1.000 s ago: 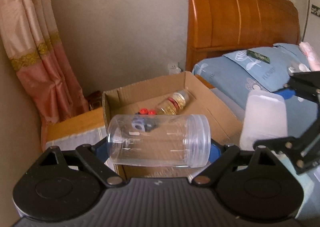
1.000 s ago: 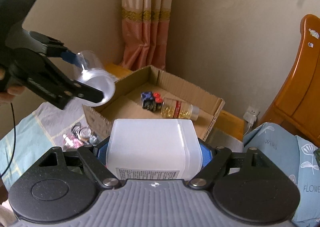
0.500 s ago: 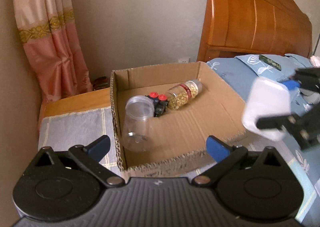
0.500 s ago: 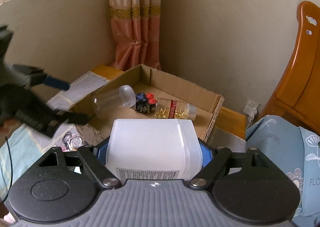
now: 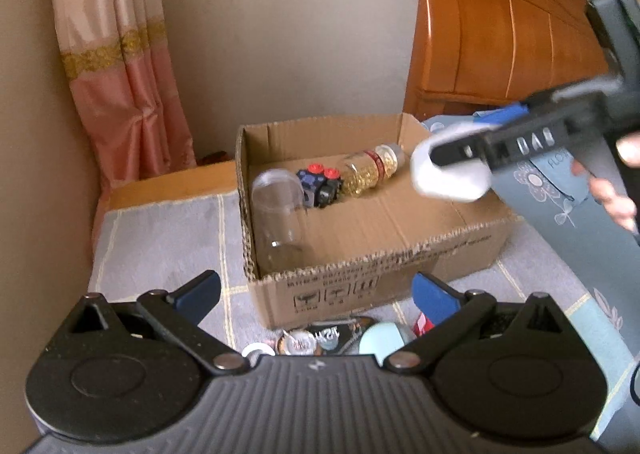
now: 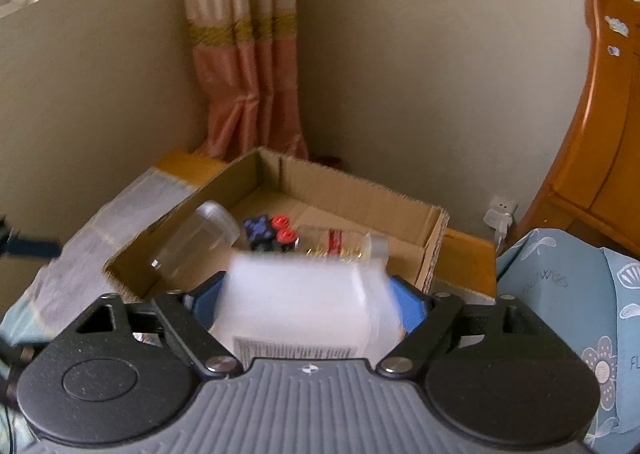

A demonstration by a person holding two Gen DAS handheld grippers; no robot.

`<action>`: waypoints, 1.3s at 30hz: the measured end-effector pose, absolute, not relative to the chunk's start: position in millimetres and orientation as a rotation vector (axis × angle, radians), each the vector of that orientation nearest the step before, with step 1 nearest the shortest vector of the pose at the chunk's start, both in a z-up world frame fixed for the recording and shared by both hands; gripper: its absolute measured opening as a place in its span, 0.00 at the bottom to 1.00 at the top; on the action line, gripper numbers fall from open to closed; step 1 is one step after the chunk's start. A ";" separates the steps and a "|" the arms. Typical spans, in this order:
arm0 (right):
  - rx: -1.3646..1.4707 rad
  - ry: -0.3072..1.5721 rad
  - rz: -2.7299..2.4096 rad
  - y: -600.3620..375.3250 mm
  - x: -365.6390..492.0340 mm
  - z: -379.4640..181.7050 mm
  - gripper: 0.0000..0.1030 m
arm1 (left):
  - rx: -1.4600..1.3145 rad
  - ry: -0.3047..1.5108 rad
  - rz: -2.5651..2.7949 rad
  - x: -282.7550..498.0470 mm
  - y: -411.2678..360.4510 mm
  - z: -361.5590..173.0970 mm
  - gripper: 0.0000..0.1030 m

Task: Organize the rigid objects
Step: 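Lower the clear cup into the box with left tool while right tool places the white container, then withdraw both open tools from the box toward the bed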

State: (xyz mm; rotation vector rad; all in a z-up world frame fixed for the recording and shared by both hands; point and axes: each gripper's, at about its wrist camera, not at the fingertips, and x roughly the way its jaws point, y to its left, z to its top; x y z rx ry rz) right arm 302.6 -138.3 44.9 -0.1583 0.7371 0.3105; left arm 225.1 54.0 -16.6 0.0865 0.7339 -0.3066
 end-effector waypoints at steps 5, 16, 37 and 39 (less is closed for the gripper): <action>-0.112 0.741 0.290 -143.4 303.5 42.7 1.00 | 0.082 0.748 -0.285 220.9 61.3 -23.5 0.99; -0.127 0.757 0.274 -142.3 260.9 38.4 1.00 | 0.060 0.698 -0.210 199.3 71.5 -20.1 0.99; -0.150 0.868 0.437 -69.5 173.3 -30.7 1.00 | -0.026 0.755 -0.047 164.9 97.5 -45.8 0.99; -0.167 0.873 0.430 -59.1 175.3 -38.3 1.00 | -0.025 0.753 -0.053 163.0 97.4 -44.7 0.99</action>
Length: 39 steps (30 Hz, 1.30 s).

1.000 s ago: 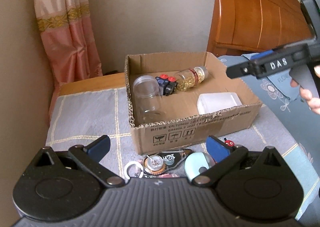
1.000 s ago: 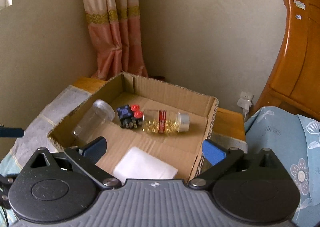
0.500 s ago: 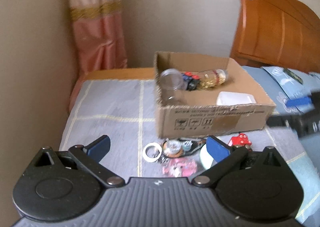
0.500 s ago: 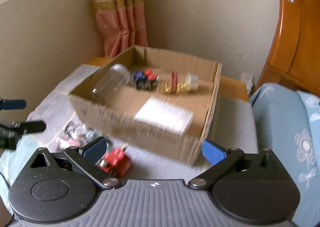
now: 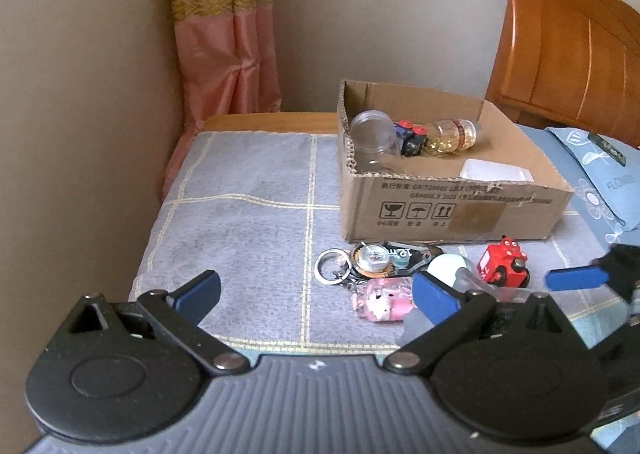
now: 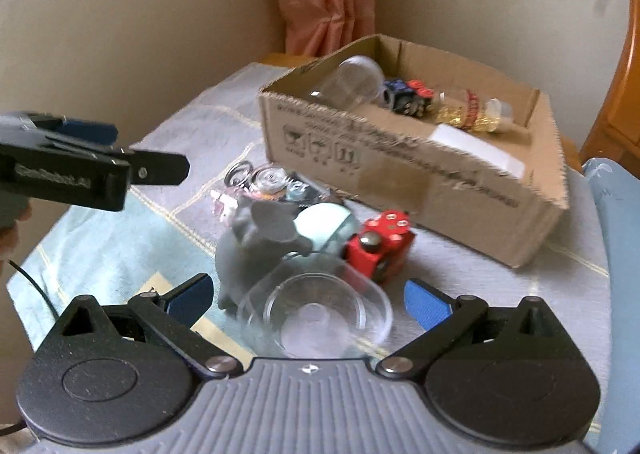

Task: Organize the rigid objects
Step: 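Withdraw both open tools from the box toward the bed, then move right tool to the clear lidded container while left tool approaches the gray cat figurine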

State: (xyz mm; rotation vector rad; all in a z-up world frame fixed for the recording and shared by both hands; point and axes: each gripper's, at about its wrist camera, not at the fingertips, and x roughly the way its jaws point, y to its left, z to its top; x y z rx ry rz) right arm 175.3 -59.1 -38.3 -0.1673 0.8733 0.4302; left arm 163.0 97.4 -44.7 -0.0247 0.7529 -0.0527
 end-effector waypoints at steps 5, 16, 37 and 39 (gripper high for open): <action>-0.150 0.901 0.391 -54.4 179.6 -53.1 1.00 | -0.044 0.744 -0.082 160.8 97.3 -41.7 0.99; -0.001 0.939 0.285 -110.2 170.2 -66.2 1.00 | -0.103 0.779 -0.173 170.3 83.4 -47.2 0.99; -0.031 0.896 0.243 -138.0 157.2 -76.1 1.00 | -0.020 0.847 -0.285 190.2 38.2 -65.5 0.99; -0.033 0.895 0.244 -137.7 157.8 -76.1 1.00 | -0.034 0.833 -0.278 184.6 47.9 -62.5 0.99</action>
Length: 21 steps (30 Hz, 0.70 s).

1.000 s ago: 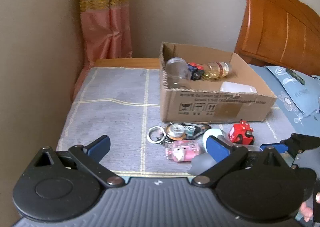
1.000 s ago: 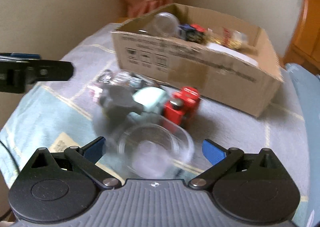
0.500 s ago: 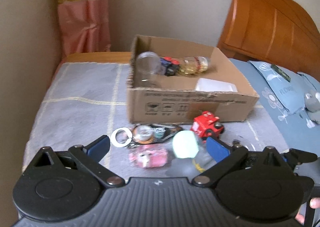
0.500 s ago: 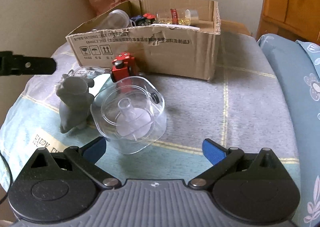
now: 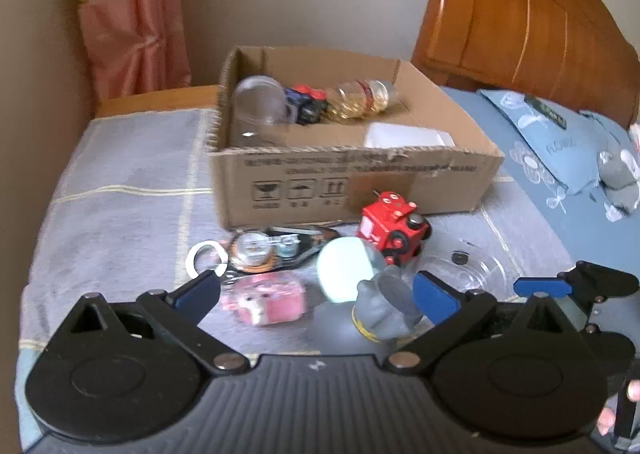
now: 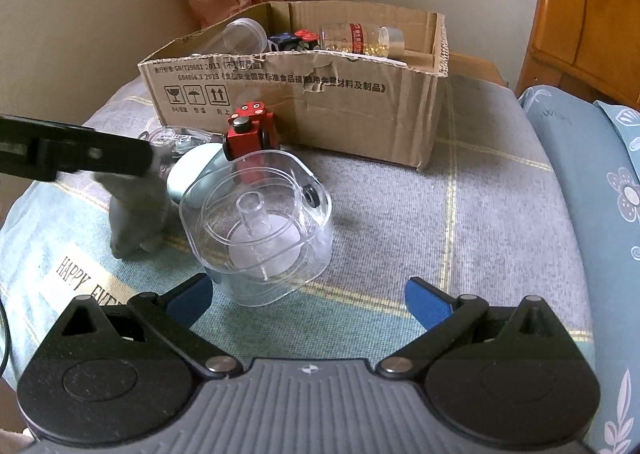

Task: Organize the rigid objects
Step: 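Move right tool to the clear lidded container while left tool approaches the gray cat figurine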

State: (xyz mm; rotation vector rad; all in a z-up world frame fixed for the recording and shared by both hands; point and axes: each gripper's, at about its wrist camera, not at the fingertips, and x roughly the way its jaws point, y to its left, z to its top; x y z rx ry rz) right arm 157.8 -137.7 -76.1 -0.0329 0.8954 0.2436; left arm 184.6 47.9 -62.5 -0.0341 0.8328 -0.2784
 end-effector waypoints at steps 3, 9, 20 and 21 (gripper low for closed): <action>-0.036 0.896 0.245 -137.3 158.3 -76.4 1.00 | -0.049 0.821 -0.271 176.4 62.6 -58.5 0.99; -0.082 0.887 0.276 -132.5 162.6 -78.5 1.00 | -0.046 0.799 -0.229 159.7 85.6 -53.1 0.99; -0.185 0.835 0.376 -122.1 177.7 -82.9 1.00 | 0.073 0.770 -0.119 141.9 109.3 -56.3 0.99; -0.186 0.830 0.382 -122.6 178.3 -83.1 1.00 | 0.073 0.762 -0.124 139.6 108.6 -55.7 0.99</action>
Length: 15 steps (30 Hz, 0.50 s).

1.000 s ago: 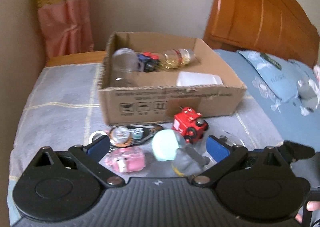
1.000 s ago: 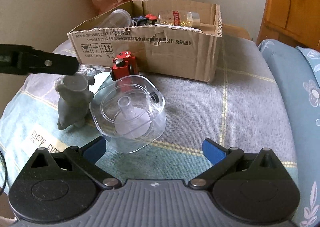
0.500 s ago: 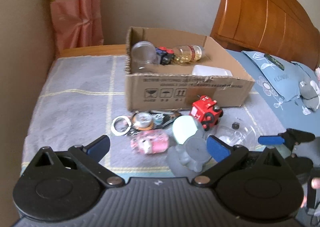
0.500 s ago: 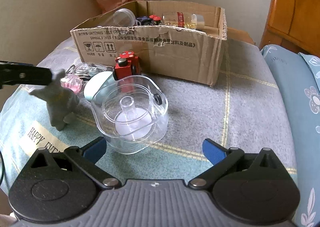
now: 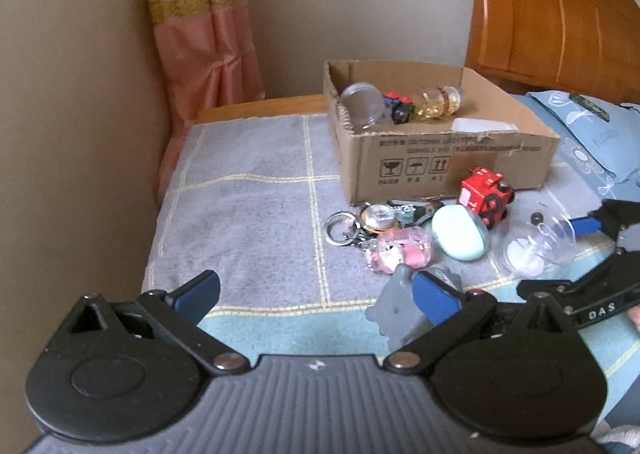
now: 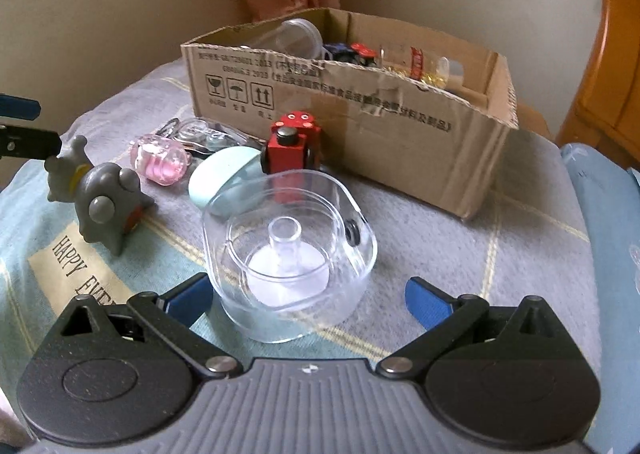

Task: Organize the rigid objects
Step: 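Move right tool to the clear lidded container while left tool approaches the gray cat figurine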

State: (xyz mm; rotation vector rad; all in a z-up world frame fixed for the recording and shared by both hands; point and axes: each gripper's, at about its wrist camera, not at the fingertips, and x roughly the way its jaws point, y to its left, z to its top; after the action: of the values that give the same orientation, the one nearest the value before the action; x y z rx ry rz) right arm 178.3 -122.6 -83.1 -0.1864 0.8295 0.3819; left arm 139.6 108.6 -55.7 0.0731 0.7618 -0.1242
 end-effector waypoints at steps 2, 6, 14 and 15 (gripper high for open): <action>-0.188 0.823 0.389 -122.8 179.7 -82.9 1.00 | 0.051 0.750 -0.148 136.2 106.7 -53.8 0.99; -0.184 0.819 0.385 -123.1 179.3 -83.0 1.00 | 0.030 0.739 -0.210 133.9 101.6 -52.4 0.99; -0.178 0.813 0.373 -121.9 179.3 -83.9 1.00 | 0.147 0.809 -0.116 133.3 107.2 -68.2 0.99; -0.178 0.813 0.373 -121.7 179.2 -83.9 1.00 | 0.159 0.820 -0.109 132.1 108.7 -71.0 0.99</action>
State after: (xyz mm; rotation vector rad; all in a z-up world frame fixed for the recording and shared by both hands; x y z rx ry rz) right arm 179.2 -121.7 -83.9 -0.1777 0.8126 0.3729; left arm 132.1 108.7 -71.0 0.1586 0.8201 -0.1089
